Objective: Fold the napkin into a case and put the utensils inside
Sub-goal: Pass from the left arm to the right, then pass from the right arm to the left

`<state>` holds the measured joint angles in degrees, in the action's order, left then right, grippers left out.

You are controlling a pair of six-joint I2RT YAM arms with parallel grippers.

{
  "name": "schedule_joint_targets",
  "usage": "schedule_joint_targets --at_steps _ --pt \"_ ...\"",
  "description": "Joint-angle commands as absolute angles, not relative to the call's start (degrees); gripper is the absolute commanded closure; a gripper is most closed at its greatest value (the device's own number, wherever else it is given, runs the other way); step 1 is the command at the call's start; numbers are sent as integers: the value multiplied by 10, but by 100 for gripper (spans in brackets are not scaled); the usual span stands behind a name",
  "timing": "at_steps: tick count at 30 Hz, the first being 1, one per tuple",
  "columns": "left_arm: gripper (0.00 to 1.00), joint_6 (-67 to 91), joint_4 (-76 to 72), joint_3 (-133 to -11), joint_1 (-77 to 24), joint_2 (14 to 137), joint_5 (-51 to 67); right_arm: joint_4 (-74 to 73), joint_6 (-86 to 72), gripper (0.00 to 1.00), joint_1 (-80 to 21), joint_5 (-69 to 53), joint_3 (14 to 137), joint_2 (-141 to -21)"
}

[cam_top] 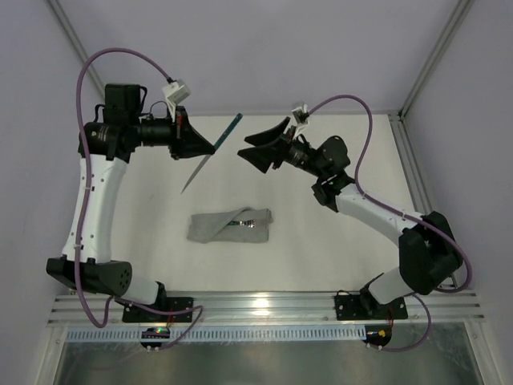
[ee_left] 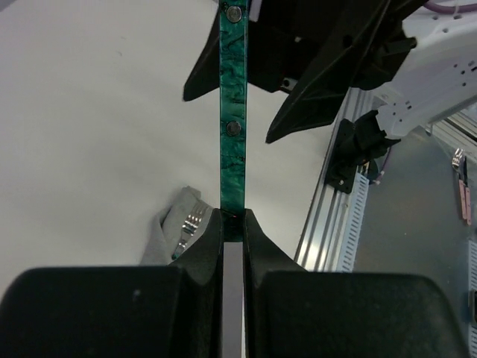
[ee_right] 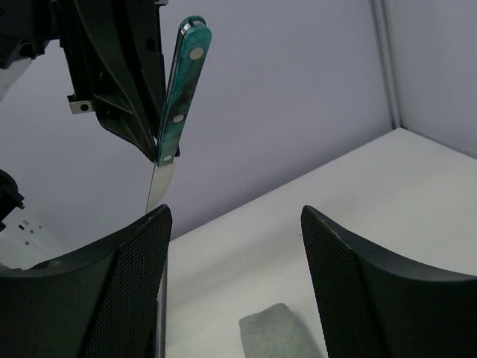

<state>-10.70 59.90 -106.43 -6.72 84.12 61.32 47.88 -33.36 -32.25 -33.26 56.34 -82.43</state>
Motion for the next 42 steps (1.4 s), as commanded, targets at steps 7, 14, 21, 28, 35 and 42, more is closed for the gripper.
schedule_joint_targets --at_steps 7,14,21,28,35,42 --pt "100 -86 624 -1069 -79 815 638 640 -409 24 -367 -373 664 -900" --pt "100 -86 620 -1060 -79 813 655 653 -446 29 -376 -371 693 -936" --pt "100 -89 619 -1041 -79 813 653 682 -479 68 -384 -388 722 -965" --pt "91 -109 639 -1030 -80 807 612 626 -457 97 -384 -388 709 -943" --pt "24 -156 686 -1053 -76 799 567 1 -55 97 -405 -253 815 -840" --pt "3 -91 649 -1071 -82 818 564 -204 84 97 -463 73 828 -834"
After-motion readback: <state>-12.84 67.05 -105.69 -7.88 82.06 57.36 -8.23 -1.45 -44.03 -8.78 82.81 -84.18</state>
